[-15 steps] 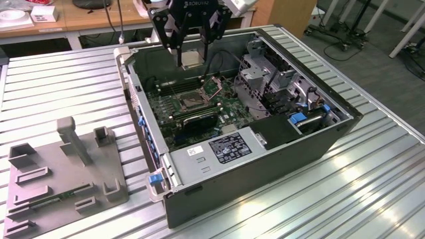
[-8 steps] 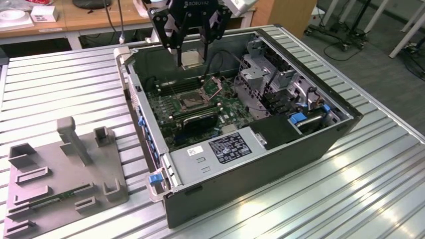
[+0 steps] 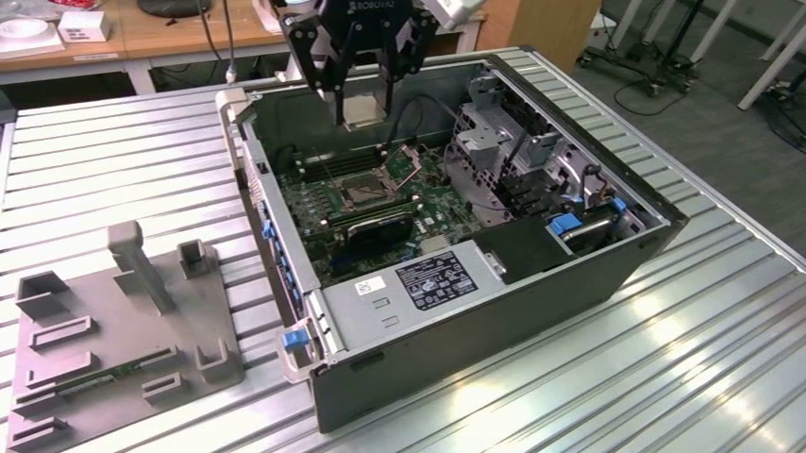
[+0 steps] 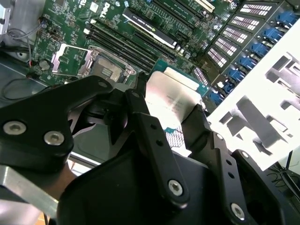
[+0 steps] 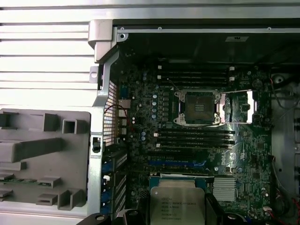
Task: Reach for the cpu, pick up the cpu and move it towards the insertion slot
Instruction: 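Pick up the cpu and move it towards the insertion slot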
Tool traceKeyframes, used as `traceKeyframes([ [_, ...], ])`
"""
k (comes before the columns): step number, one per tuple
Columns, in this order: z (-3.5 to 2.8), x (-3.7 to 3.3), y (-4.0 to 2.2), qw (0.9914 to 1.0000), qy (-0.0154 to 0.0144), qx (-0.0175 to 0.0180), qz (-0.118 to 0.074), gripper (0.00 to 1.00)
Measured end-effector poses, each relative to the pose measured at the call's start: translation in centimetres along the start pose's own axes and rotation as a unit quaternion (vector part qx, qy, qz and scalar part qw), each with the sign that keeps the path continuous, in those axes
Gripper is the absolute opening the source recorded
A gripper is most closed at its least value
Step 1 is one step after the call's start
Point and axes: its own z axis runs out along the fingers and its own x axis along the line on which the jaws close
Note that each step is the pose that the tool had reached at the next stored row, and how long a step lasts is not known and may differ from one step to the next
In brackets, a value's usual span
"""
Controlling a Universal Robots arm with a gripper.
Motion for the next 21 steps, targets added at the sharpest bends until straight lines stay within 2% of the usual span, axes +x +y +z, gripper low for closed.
traceKeyframes([
  [21,0.04,-0.04,0.58,1.0,0.0,0.0,0.0,0.55],
])
